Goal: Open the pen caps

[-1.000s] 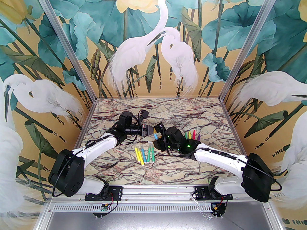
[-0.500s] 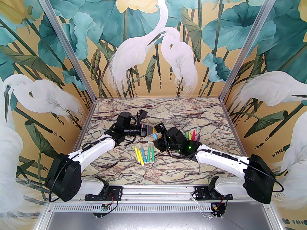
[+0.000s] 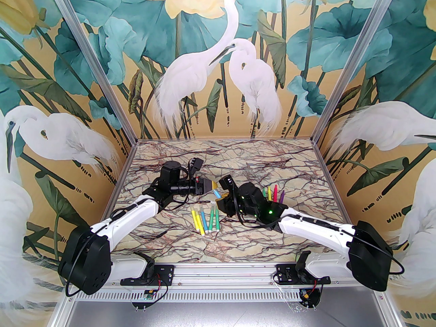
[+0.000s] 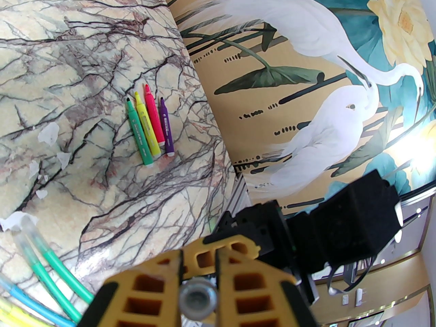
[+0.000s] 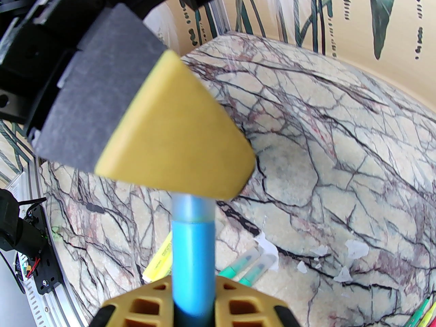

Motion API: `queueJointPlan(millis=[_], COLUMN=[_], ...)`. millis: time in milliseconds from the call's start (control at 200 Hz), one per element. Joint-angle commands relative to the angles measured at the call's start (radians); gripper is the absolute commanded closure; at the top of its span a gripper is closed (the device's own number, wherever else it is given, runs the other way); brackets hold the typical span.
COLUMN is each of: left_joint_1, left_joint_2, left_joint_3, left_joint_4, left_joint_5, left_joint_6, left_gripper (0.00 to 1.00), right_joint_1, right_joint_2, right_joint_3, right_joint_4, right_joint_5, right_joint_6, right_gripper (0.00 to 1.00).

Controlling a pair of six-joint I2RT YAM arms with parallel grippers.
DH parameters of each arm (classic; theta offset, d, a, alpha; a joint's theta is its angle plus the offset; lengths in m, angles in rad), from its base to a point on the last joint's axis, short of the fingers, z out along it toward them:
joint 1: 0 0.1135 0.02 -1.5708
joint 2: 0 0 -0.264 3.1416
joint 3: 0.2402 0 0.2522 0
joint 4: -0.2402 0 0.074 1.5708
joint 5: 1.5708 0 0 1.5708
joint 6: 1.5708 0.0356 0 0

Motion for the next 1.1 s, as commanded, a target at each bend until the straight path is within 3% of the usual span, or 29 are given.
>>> queueJointPlan(millis=[0, 225, 450, 725, 955, 1095], left_joint_1=[0.069, 0.072, 0.072, 0.072, 0.069, 0.061], left_joint_2=[-0.024, -0.014, -0.005, 0.034, 0.123, 0.184], left_joint_3=[0.005, 0.03, 0.111, 0.185, 0.249, 0.294], left_joint_4=[0.032, -0.011, -0.288, -0.506, -0.61, -0.655], left_joint_5=[-0.093, -0.111, -0.284, -0.46, -0.564, -0.628], left_joint_6=[-0.002, 0.017, 0.164, 0.27, 0.277, 0.278], left_gripper=[1.0, 1.0, 1.0, 1.0, 1.0, 1.0], right_joint_1=[-0.005, -0.005, -0.008, -0.037, -0.073, -0.114], right_joint_2=[-0.026, -0.058, -0.079, -0.073, -0.042, -0.017], right_joint_3=[-0.045, -0.071, -0.073, -0.064, -0.042, -0.042], right_joint_4=[-0.13, -0.13, -0.147, -0.189, -0.25, -0.251], right_joint_5=[0.017, 0.049, 0.181, 0.349, 0.503, 0.518], right_joint_6=[-0.002, 0.003, 0.036, 0.096, 0.164, 0.208], right_gripper=[0.98, 0.98, 0.96, 0.95, 0.96, 0.95])
